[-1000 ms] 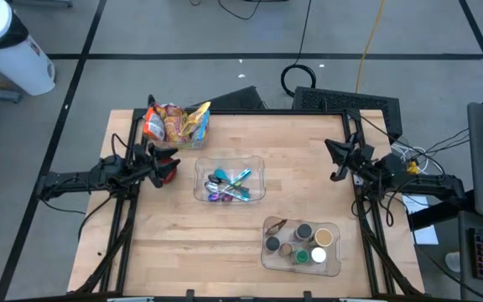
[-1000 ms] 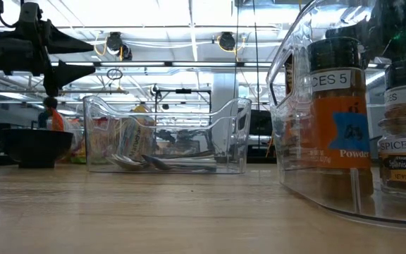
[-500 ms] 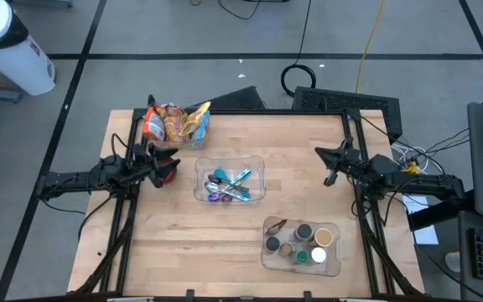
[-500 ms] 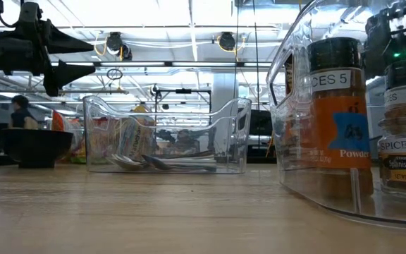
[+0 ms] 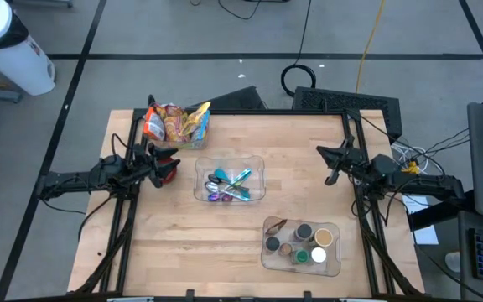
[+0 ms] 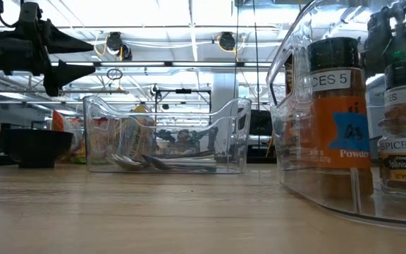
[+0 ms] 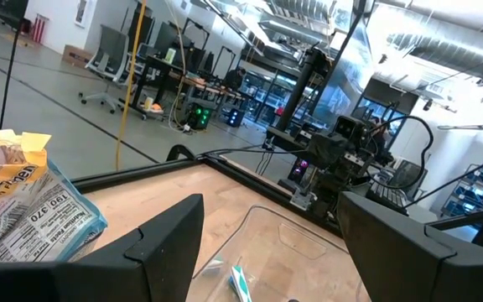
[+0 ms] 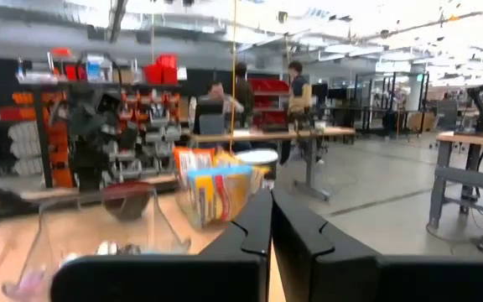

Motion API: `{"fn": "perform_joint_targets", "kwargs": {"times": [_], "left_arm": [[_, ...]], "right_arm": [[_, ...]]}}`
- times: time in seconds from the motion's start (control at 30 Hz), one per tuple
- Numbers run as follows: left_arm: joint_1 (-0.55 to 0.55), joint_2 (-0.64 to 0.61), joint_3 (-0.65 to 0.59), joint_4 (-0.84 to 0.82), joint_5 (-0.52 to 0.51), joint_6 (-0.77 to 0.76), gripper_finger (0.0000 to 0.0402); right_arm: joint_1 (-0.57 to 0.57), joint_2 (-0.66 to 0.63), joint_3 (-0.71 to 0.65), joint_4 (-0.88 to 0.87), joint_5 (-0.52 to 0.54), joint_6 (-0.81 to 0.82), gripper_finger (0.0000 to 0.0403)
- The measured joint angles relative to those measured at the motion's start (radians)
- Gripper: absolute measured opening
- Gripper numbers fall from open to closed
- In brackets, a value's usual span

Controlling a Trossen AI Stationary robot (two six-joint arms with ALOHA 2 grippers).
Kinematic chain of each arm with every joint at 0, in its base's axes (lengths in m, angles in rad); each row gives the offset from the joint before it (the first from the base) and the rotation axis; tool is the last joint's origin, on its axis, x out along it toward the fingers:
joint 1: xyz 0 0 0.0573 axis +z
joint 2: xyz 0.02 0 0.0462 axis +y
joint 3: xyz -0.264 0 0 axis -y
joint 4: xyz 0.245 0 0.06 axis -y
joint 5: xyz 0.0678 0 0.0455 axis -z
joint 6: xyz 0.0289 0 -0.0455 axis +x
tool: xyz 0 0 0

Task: Pick & Place Food Item
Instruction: Return to Home Position

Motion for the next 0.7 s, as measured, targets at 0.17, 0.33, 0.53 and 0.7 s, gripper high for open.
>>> {"fn": "perform_joint_targets", "kwargs": {"times": [0.17,0.33,0.53,0.7], "left_arm": [[0.000,0.000,0.000,0.001,0.000,0.000,0.0283],[0.000,0.000,0.000,0.000,0.000,0.000,0.0283],[0.000,0.000,0.000,0.000,0.000,0.000,0.0283],[0.000,0.000,0.000,0.000,0.000,0.000,0.0283]], "right_arm": [[0.000,0.001,0.000,-0.005,0.000,0.000,0.0000],[0.000,0.002,0.000,-0.006,0.000,0.000,0.0000],[0.000,0.002,0.000,-0.007,0.000,0.000,0.0000],[0.000,0.002,0.000,-0.007,0.000,0.000,0.0000]]}}
